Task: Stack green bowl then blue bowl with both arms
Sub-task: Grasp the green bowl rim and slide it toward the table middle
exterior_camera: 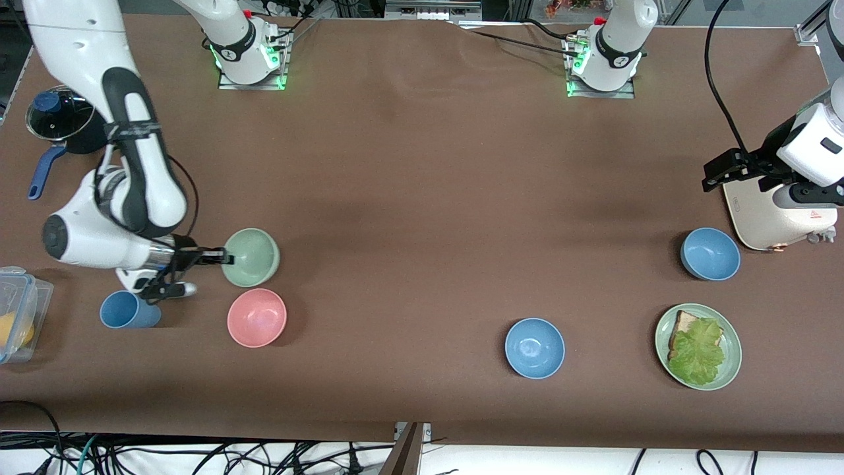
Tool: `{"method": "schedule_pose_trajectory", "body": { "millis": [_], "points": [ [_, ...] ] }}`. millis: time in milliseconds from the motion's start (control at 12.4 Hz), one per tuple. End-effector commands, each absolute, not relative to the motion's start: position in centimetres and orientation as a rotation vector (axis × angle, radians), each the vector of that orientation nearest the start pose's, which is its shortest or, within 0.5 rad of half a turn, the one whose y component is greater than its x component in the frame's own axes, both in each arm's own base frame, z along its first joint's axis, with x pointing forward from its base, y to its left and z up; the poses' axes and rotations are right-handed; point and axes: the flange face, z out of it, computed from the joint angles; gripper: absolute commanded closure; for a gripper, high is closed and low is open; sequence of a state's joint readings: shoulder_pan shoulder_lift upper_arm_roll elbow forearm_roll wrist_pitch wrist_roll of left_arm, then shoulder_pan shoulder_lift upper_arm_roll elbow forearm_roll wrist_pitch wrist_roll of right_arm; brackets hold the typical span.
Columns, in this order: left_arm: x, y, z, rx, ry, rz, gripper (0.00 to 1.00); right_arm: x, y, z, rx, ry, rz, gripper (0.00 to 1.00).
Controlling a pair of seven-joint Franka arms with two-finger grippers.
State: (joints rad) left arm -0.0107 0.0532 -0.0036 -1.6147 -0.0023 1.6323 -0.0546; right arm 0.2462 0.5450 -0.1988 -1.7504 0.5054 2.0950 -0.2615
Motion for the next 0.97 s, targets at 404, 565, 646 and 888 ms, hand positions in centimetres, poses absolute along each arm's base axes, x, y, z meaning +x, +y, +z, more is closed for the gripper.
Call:
{"method": "schedule_pose_trajectory", "body": {
  "millis": [404,565,646,888],
  "points": [
    [57.7,-0.6,58.4,-3.159,-0.057,0.071,0.00,60.6,27.4,27.1,-2.867,0.109,0.163,1.00],
    [57.7,-0.6,58.4,-3.159,-0.058,0.071,0.00,59.1,31.2,25.9,-2.888,0.102,0.143,1.00],
    [57.7,-0.6,58.4,-3.159,-0.058,0.071,0.00,58.1,33.2,25.5,-2.894,0.127,0.133,1.00],
    [57.6,-0.6,58.4,-3.159,-0.055,0.071,0.00,56.6,38.9,24.6,-2.920,0.145,0.084,1.00]
  ]
}}
